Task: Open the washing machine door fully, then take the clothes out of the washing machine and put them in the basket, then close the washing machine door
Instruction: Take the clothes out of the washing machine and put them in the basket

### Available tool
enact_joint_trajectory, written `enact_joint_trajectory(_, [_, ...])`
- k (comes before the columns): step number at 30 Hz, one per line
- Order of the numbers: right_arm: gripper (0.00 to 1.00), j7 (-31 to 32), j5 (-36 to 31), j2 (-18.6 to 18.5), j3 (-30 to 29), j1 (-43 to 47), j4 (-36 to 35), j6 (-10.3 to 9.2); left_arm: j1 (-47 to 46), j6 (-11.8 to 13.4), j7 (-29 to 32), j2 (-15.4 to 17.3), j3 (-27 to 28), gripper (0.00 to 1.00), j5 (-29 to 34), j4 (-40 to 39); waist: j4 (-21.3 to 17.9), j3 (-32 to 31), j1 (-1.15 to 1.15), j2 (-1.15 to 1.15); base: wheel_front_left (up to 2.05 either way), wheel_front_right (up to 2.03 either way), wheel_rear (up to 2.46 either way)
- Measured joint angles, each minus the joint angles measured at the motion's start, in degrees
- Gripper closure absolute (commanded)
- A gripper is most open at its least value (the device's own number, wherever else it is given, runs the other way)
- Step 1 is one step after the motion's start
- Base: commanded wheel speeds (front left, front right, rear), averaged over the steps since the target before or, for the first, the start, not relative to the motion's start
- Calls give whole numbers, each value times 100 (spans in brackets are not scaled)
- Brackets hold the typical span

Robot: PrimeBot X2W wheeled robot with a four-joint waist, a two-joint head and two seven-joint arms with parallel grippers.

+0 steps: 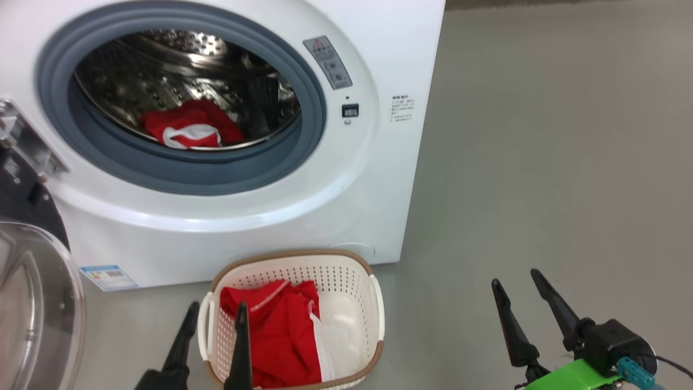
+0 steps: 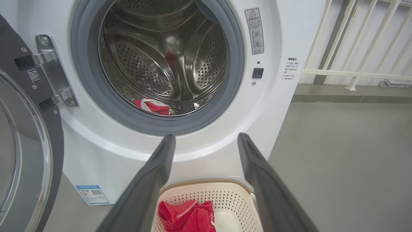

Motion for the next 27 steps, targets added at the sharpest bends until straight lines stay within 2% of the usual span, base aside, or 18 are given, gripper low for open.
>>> enact_joint_trajectory(11, [0,0,-1,5,-51,385,77,0,588,90,164,75,40,0,-90,-166,55,-507,0,0,0,0,0])
enact_joint_trajectory(27, [0,0,-48,16,-101,487,80,0,767,140,163,120,44,0,-181,-136,95,-649,0,0,0,0,0])
